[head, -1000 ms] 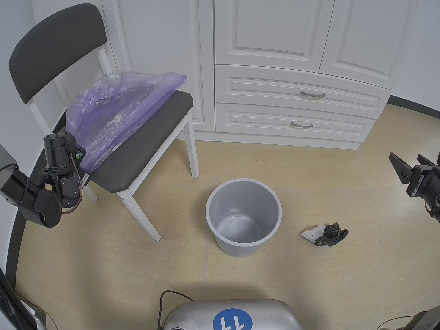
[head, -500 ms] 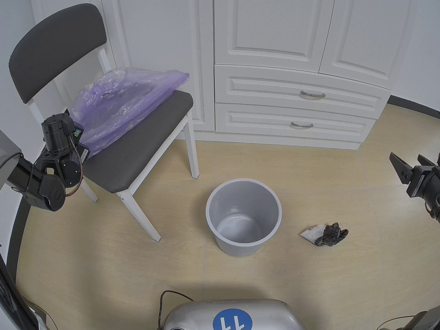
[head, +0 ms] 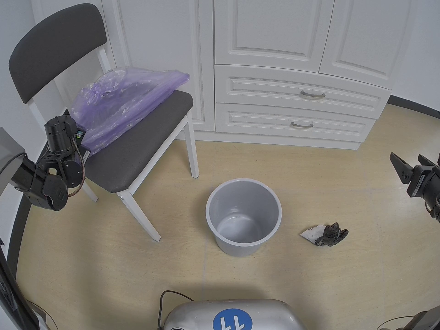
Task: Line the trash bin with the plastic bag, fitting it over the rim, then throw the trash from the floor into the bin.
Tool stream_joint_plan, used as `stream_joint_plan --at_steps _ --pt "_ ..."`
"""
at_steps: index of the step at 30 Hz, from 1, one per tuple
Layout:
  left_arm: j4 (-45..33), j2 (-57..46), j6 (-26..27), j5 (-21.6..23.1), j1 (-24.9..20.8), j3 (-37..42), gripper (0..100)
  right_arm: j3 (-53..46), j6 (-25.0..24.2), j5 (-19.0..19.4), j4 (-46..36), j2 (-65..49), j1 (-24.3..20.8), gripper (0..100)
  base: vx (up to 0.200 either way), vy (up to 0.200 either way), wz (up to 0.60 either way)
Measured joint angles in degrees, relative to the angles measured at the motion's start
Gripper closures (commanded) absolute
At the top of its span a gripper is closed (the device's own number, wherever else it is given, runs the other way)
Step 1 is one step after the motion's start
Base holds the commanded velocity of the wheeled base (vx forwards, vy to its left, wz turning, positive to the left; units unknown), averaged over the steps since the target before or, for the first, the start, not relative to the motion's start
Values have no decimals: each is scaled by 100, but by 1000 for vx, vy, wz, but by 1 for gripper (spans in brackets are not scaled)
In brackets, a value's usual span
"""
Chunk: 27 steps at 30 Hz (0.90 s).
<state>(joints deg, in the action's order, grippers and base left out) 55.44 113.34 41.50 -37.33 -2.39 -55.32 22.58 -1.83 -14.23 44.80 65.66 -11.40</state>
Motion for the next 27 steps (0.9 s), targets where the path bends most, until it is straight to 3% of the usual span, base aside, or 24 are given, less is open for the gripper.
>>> stream_joint_plan --at_steps 10,16,27 --pt "56 20 -30 16 16 -46 100 -9 -2 106 6 -20 51 0 0 0 0" --pt "63 34 -469 33 -33 -121 100 -10 2 178 4 -23 145 0 0 0 0" --pt "59 -55 -1092 145 -119 190 100 104 201 301 17 -100 851 0 0 0 0"
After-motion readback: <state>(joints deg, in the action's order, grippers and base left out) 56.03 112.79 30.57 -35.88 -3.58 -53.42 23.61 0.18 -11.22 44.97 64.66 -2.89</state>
